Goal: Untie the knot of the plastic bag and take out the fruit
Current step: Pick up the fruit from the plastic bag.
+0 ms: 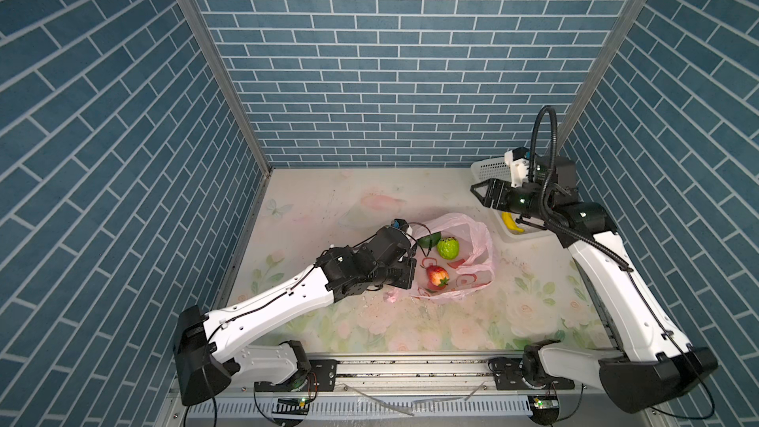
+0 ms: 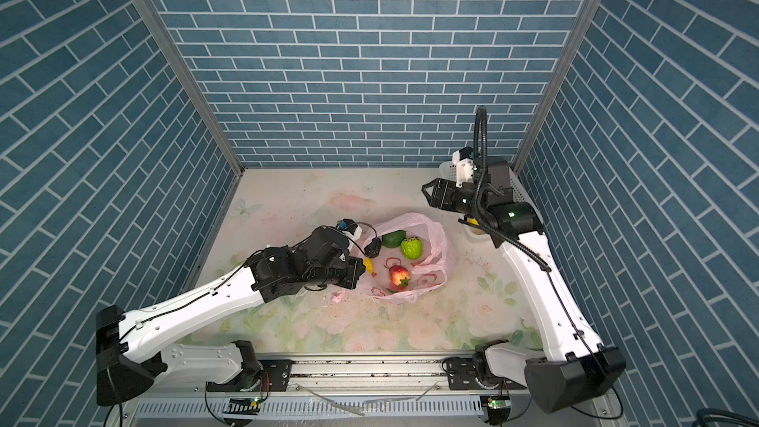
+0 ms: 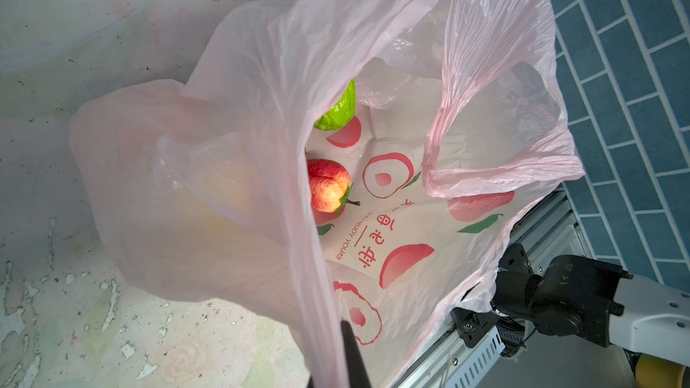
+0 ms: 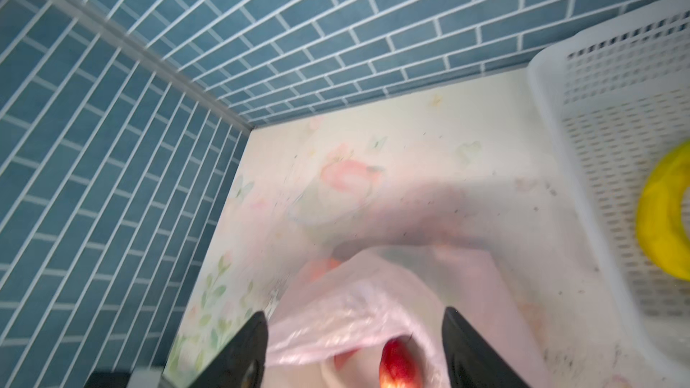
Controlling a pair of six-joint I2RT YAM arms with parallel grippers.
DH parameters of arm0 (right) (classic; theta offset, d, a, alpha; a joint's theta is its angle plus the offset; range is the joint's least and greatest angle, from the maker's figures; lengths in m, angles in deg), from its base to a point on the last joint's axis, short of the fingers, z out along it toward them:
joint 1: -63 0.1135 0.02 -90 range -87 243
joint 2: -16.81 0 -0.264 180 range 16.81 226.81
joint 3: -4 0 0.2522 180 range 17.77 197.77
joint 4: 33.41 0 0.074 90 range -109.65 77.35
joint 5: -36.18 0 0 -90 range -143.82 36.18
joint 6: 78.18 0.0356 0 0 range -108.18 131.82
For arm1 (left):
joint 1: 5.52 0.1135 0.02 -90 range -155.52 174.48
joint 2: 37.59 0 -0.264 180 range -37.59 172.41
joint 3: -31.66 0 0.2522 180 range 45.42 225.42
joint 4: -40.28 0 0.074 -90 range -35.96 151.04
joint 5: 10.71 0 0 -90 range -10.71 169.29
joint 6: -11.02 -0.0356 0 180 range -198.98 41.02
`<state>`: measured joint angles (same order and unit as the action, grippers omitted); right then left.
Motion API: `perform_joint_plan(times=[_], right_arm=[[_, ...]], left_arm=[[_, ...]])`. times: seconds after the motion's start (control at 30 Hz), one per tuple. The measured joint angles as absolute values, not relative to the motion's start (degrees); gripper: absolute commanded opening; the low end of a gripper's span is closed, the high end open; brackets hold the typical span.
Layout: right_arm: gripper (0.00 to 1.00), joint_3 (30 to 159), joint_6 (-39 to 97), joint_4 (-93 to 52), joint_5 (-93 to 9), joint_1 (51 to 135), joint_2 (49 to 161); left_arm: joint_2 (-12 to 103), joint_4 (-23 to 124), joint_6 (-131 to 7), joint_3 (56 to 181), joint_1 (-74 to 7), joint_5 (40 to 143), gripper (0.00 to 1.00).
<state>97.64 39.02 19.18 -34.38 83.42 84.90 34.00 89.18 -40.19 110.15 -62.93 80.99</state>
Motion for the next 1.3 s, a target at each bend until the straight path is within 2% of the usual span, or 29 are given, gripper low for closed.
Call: perform_joint_plan(times=[0.27,0.5,0.67,1.03,1.3], right_arm=[[0.66,88.9,42.7,22.8,-34.6,95.9,81.8],[0.64,85.0,43.0,21.0,-36.9,102.2,86.7],[0.61,81.3,41.9,18.3,-40.3,104.4,90.2],[0.60,69.8,37.0,19.3,-54.1,105.5,89.5],[0.60,67.4,36.8,20.2,-56.8,107.3,89.5]], left_arm=[[34.0,88.3,-39.8,110.2,-62.9,81.0,0.00],[34.0,87.6,-39.7,110.2,-62.9,81.0,0.00],[33.9,87.5,-39.4,109.8,-62.9,80.7,0.00],[32.4,87.5,-39.1,109.7,-62.9,80.4,0.00],[31.6,87.5,-39.0,109.7,-62.9,80.2,0.00]])
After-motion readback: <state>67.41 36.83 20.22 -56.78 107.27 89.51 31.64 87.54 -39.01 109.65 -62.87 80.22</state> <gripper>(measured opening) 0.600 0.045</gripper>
